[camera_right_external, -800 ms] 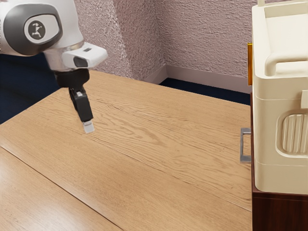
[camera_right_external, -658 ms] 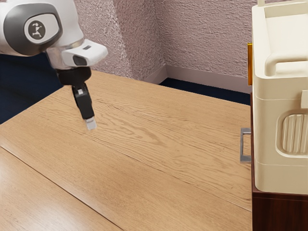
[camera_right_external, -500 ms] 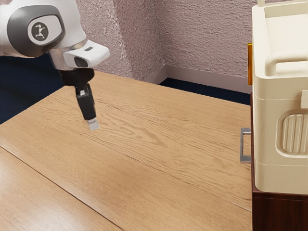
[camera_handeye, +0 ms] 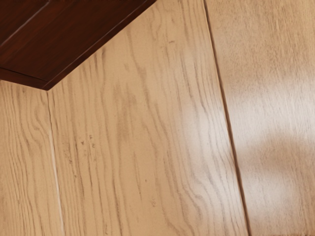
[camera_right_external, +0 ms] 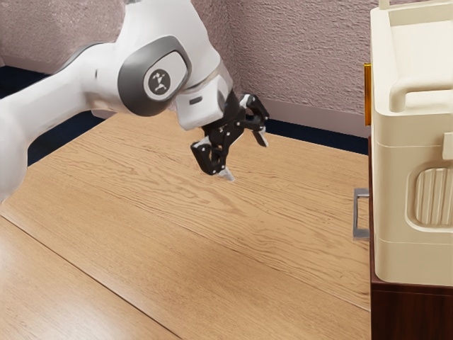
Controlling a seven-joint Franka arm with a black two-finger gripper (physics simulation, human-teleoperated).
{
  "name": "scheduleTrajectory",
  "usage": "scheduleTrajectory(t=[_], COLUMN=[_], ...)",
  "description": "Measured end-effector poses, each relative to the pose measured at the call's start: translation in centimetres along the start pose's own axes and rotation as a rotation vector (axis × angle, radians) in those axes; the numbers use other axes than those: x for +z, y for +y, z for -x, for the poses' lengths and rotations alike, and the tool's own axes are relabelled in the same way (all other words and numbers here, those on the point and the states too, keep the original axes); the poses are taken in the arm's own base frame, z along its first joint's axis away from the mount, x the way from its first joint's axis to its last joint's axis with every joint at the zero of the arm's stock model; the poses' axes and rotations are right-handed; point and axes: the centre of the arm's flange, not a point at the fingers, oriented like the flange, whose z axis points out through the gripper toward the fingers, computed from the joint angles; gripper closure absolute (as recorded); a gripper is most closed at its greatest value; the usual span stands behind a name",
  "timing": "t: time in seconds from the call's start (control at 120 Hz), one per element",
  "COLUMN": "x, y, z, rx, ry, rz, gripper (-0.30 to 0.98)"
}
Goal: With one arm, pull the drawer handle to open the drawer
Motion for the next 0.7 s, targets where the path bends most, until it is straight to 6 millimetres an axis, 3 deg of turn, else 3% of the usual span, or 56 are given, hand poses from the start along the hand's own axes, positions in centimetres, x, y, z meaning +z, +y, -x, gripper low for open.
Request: scheduleTrajectory(t=[0.067,0.217,0.442,0.7], x=[1.1,1.6,4.6,6.6], y=[-0.7,-1.5,-2.4,-3.5], z=[0.3,-0.7,-4.3,-6.7], rx=[0.084,0.261,0.47,0.612], ry=[0.014,0.04,0.149,0.272], rz=[-0.02,-0.066,-0.088,-0.138], gripper=[0.0,0.0,0.22,0.3])
